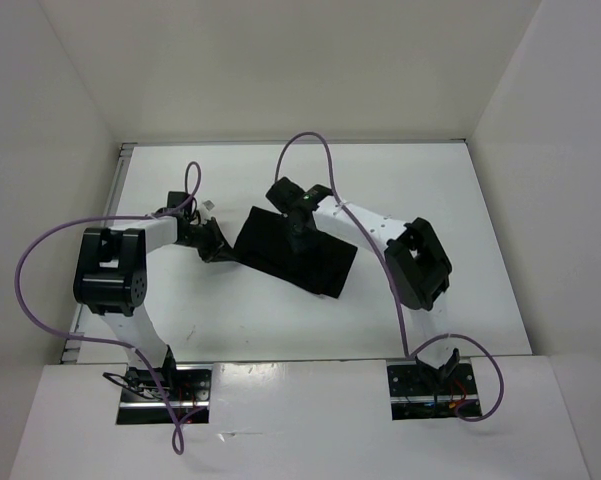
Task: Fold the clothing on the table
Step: Fold the skirt
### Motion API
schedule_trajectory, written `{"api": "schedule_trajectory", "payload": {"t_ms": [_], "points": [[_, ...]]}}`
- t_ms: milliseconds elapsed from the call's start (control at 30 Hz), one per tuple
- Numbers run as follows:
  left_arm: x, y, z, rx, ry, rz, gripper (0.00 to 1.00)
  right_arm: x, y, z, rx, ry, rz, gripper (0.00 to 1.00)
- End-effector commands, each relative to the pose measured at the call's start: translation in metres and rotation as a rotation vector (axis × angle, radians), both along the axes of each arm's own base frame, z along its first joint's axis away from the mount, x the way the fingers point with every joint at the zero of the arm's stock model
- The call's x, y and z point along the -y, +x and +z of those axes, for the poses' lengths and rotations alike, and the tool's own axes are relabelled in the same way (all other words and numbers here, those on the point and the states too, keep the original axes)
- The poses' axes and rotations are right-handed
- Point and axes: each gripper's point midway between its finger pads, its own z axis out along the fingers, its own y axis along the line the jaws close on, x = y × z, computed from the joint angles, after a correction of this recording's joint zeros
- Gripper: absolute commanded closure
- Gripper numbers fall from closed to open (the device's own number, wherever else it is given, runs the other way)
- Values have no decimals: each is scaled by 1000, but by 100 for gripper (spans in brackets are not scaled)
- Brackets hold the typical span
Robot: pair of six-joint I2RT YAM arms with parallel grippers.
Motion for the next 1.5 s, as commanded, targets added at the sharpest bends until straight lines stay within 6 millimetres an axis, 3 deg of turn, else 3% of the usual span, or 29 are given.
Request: {"api": "schedule_trajectory", "payload": {"t_ms": [0, 67, 200, 233, 500, 733, 1167, 1300, 1367, 1467], "points": [[-1, -4, 10, 32, 16, -13, 94, 1, -7, 28, 69, -47, 27, 58], [-1, -7, 7, 28, 18, -19, 94, 2, -7, 33, 79, -50, 50, 58], [-1, -7, 7, 28, 18, -19, 94, -19, -7, 30, 88, -4, 118, 58], [-1, -7, 7, 28, 18, -19, 94, -25, -9, 19, 77, -14, 131, 58], [-3, -12, 0, 1, 28, -16, 94, -80, -8, 16, 105, 40, 291, 56], [-3, -14, 0, -3, 31, -23, 94, -105, -4, 12, 97, 86, 340, 56], [-4, -16, -1, -7, 34, -29, 94, -112, -1, -27, 61, 60, 353, 56], [-4, -19, -3, -16, 34, -30, 94, -113, 4, -30, 80, 55, 333, 69], [-4, -19, -3, -16, 34, -30, 94, -110, 10, -25, 112, 45, 308, 86], [-4, -22, -6, -25, 34, -30, 94, -108, 14, -11, 152, 49, 294, 100]]}}
